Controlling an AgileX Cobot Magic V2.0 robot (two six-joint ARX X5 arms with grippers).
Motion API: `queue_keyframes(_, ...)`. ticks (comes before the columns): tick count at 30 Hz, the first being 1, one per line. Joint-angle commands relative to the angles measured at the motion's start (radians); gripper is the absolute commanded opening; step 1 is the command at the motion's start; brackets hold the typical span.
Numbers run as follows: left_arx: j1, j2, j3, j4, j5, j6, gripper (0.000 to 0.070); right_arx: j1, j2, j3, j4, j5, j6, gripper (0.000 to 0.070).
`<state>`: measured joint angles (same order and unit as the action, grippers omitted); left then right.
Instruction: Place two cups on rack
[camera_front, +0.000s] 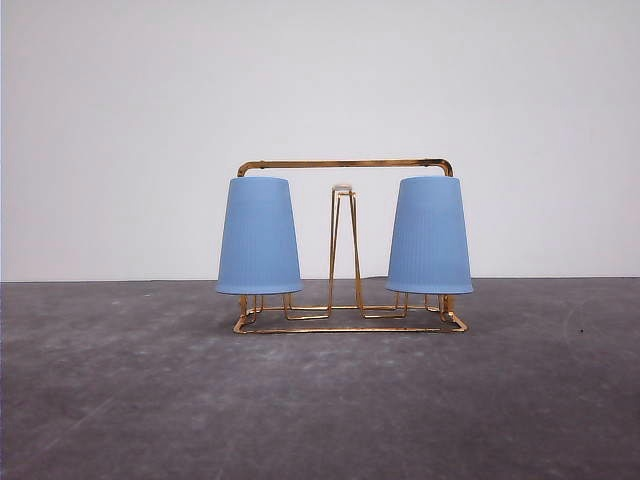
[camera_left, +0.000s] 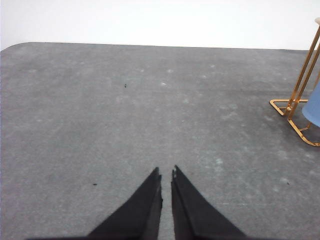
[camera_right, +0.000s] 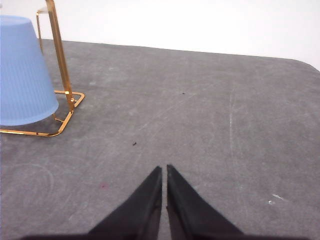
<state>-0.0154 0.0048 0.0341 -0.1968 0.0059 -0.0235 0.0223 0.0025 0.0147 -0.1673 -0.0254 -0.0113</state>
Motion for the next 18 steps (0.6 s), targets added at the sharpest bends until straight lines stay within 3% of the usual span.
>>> queue_keyframes(1,-0.001,0.0,-0.014,-0.005,0.001,-0.007,0.0016,0.0,0.001,-0.003,0.011,0.0,0.0,0.0015)
queue_keyframes(18,-0.001,0.0,-0.014,-0.005,0.001,-0.007,0.0016,0.0,0.001,-0.003,0.011,0.0,0.0,0.0015)
